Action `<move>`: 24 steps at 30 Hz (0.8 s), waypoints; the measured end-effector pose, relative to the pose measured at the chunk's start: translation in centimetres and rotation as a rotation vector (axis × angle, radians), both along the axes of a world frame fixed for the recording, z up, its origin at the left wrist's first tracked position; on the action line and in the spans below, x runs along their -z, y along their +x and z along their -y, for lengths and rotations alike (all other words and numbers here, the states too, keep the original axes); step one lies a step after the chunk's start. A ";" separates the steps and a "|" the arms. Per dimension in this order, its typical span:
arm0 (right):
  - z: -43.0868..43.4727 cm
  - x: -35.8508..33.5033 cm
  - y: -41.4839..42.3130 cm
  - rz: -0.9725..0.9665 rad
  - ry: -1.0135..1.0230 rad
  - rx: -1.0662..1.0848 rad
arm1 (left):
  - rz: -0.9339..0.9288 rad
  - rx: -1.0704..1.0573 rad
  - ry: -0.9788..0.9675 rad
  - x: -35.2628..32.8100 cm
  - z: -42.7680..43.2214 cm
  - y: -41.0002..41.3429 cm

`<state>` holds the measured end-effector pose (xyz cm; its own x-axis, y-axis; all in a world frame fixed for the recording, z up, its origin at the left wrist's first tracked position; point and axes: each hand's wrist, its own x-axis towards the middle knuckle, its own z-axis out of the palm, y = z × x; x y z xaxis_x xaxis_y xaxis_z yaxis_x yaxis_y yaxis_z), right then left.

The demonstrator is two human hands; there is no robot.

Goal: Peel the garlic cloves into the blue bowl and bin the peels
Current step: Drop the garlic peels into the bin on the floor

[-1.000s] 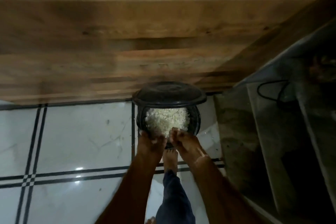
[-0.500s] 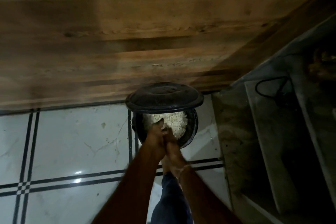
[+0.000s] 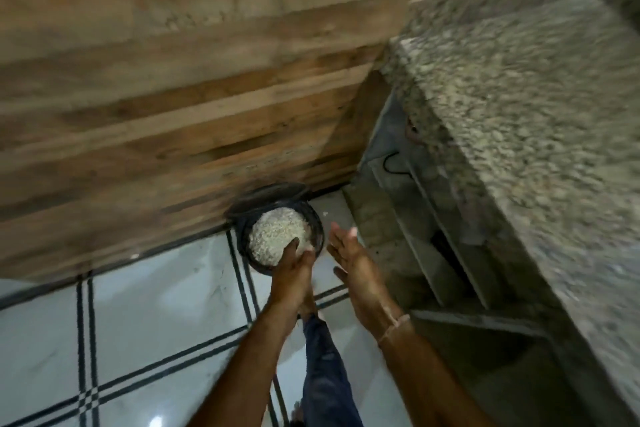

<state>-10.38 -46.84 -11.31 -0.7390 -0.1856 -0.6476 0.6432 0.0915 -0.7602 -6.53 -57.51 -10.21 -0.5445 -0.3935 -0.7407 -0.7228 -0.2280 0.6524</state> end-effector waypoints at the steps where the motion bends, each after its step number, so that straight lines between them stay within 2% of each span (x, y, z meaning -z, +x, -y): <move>1: -1.6 -1.8 1.0 -0.054 0.026 -0.004 | -0.084 0.106 -0.076 -1.1 -0.8 0.8; 4: -7.1 -8.4 4.3 -0.149 0.107 -0.008 | -0.239 0.351 -0.292 -4.4 -4.3 3.3; 7: -12.5 -13.7 8.2 -0.246 0.150 0.077 | -0.352 0.536 -0.364 -8.4 -8.7 5.0; 10: -17.3 -16.1 11.1 -0.330 0.194 0.193 | -0.445 0.701 -0.402 -11.1 -13.0 6.3; 14: -24.0 -16.8 13.5 -0.430 0.290 0.283 | -0.507 0.862 -0.466 -13.0 -19.1 6.8; 19: -33.0 -16.0 17.0 -0.513 0.377 0.516 | -0.541 1.036 -0.459 -14.2 -28.4 7.0; 24: -41.9 -14.4 19.5 -0.500 0.483 0.652 | -0.543 1.168 -0.442 -13.8 -37.6 7.1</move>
